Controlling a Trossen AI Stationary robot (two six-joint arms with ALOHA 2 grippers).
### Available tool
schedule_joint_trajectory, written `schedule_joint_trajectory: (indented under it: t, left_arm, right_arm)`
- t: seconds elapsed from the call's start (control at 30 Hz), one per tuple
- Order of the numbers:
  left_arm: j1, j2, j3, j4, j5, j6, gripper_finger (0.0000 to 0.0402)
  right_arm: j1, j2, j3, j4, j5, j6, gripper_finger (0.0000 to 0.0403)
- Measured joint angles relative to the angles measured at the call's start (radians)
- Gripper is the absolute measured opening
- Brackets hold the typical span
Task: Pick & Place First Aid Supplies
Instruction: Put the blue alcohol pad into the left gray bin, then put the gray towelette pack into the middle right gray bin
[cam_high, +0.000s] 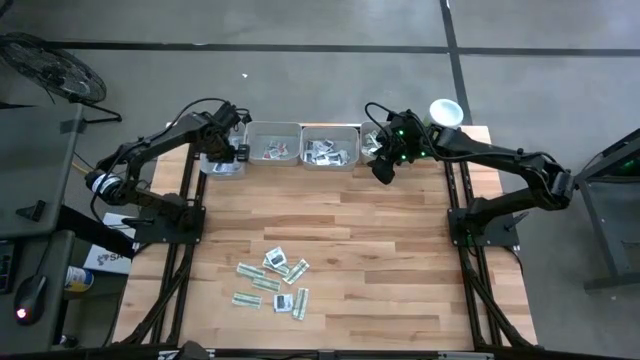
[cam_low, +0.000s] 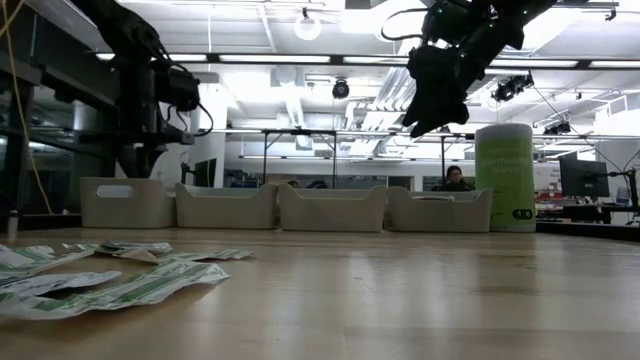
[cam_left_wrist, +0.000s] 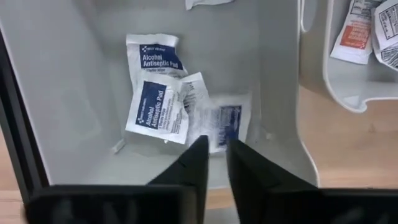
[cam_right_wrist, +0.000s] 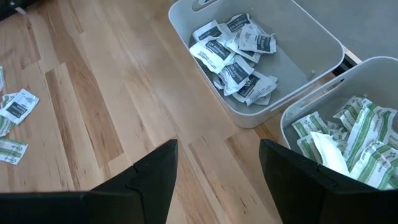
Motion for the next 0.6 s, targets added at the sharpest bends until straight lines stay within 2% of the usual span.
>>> schedule_joint_trajectory:
  t: [0.13, 0.23, 0.37, 0.6]
  left_arm:
    - [0.0, 0.0, 0.0, -0.009, 0.006, 0.005, 0.0103]
    - [-0.001, 0.0, 0.0, -0.009, 0.06, 0.048, 0.0125]
    - [-0.042, -0.017, 0.0, -0.014, 0.094, 0.094, 0.013]
    - [-0.195, -0.069, 0.0, -0.018, 0.099, 0.102, 0.013]
  right_arm:
    - [0.0, 0.0, 0.0, -0.001, 0.0, 0.0, 0.022]
    - [0.0, 0.0, 0.0, -0.002, -0.002, 0.0, 0.022]
    - [0.0, 0.0, 0.0, -0.002, -0.007, 0.0, 0.022]
    - [0.0, 0.0, 0.0, -0.004, -0.008, 0.0, 0.022]
